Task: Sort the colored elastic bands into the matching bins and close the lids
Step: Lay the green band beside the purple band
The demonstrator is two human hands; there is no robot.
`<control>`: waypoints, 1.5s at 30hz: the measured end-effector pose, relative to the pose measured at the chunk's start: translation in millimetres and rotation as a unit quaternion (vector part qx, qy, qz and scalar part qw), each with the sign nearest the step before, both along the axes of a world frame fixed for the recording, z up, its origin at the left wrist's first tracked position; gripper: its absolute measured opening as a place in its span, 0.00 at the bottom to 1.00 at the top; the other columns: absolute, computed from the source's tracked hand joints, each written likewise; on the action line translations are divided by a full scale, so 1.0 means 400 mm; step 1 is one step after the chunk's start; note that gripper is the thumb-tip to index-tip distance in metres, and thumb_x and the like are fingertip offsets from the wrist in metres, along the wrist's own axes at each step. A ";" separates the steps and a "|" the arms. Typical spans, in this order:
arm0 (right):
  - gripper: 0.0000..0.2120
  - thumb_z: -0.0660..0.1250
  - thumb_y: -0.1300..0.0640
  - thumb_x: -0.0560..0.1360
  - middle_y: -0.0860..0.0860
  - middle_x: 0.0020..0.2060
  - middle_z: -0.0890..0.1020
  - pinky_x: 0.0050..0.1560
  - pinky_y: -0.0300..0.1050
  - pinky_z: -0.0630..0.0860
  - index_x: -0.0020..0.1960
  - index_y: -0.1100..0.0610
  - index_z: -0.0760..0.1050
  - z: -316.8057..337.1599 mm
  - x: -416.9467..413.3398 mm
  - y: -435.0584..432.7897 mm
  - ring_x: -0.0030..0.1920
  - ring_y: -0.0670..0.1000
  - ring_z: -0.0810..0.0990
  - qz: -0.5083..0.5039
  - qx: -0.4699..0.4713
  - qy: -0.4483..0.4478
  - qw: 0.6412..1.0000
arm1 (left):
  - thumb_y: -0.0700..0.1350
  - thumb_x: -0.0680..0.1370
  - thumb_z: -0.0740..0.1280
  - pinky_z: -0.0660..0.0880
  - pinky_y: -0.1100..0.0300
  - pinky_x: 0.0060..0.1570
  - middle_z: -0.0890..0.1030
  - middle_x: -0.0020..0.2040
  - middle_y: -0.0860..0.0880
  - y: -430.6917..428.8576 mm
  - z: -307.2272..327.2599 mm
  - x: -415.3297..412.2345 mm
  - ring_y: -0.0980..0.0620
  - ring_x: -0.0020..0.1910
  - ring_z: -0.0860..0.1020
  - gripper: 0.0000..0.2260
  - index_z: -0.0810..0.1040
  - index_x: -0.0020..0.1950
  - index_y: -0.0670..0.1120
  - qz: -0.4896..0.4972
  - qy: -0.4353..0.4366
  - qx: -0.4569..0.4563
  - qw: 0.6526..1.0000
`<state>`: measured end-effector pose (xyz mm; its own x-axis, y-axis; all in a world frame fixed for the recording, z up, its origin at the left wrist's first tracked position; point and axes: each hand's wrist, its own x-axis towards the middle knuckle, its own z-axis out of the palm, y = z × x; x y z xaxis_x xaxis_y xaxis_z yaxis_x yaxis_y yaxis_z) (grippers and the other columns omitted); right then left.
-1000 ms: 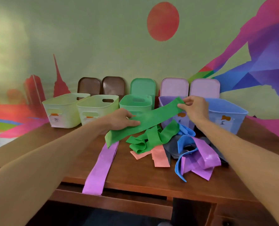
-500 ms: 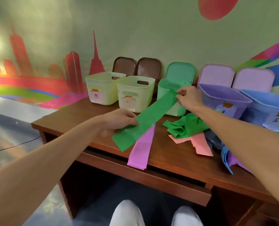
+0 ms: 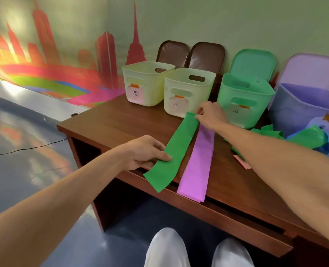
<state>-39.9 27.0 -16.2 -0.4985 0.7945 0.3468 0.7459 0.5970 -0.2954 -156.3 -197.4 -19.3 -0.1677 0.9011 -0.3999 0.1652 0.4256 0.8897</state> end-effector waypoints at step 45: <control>0.04 0.70 0.54 0.72 0.47 0.38 0.81 0.48 0.40 0.72 0.44 0.53 0.83 0.154 0.635 -0.044 0.45 0.47 0.80 -0.021 -0.024 -0.010 0.999 | 0.47 0.77 0.66 0.71 0.61 0.43 0.77 0.43 0.53 0.223 0.001 0.431 0.56 0.42 0.75 0.06 0.78 0.53 0.50 -0.161 0.338 0.287 0.882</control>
